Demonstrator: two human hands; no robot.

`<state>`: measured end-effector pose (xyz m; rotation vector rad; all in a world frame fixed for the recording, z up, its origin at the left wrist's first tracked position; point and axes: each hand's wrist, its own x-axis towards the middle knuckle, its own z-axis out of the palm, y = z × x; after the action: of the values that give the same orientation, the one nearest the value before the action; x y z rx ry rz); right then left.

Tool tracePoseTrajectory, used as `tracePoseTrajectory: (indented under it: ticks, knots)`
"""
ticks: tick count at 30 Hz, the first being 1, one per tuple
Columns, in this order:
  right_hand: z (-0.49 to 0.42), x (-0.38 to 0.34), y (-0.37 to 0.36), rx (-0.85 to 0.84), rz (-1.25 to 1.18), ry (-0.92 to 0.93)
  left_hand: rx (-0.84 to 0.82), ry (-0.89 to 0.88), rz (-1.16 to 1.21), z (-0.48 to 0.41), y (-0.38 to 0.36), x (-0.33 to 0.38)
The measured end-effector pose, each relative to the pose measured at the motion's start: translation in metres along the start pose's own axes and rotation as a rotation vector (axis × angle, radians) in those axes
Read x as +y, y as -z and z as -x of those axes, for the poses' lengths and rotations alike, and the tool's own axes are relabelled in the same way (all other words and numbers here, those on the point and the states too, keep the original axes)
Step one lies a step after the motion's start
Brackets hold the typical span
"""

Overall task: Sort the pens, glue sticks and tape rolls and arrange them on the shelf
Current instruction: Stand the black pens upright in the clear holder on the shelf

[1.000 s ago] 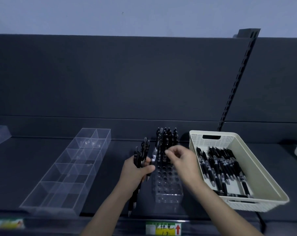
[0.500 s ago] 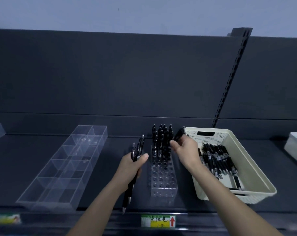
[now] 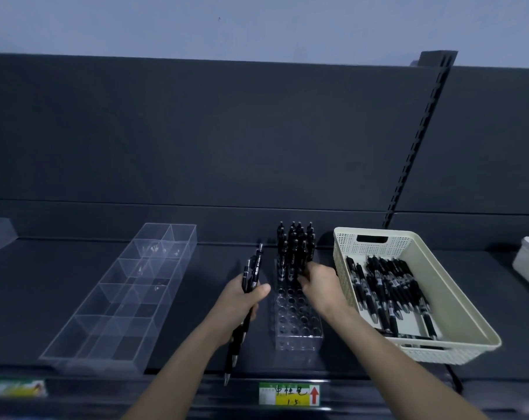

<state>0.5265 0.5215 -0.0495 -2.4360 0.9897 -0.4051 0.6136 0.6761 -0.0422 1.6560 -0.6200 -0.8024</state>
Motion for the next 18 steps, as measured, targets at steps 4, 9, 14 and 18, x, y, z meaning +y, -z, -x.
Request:
tracePoseTrajectory:
  ticks: [4,9,14,18]
  knots:
    - [-0.002,0.001,-0.003,0.020,-0.014,-0.004,-0.017,-0.010,0.012,-0.001,-0.002,0.002]
    - [0.007,0.000,0.009,0.082,-0.052,-0.014,-0.050,-0.033,-0.011,0.000,-0.008,0.009]
    - [0.024,-0.016,0.041,0.098,-0.488,0.046,-0.098,-0.046,-0.024,-0.001,-0.022,0.013]
    - [0.029,-0.022,0.044,-0.114,-0.713,-0.008,-0.173,-0.108,-0.072,0.000,-0.039,0.018]
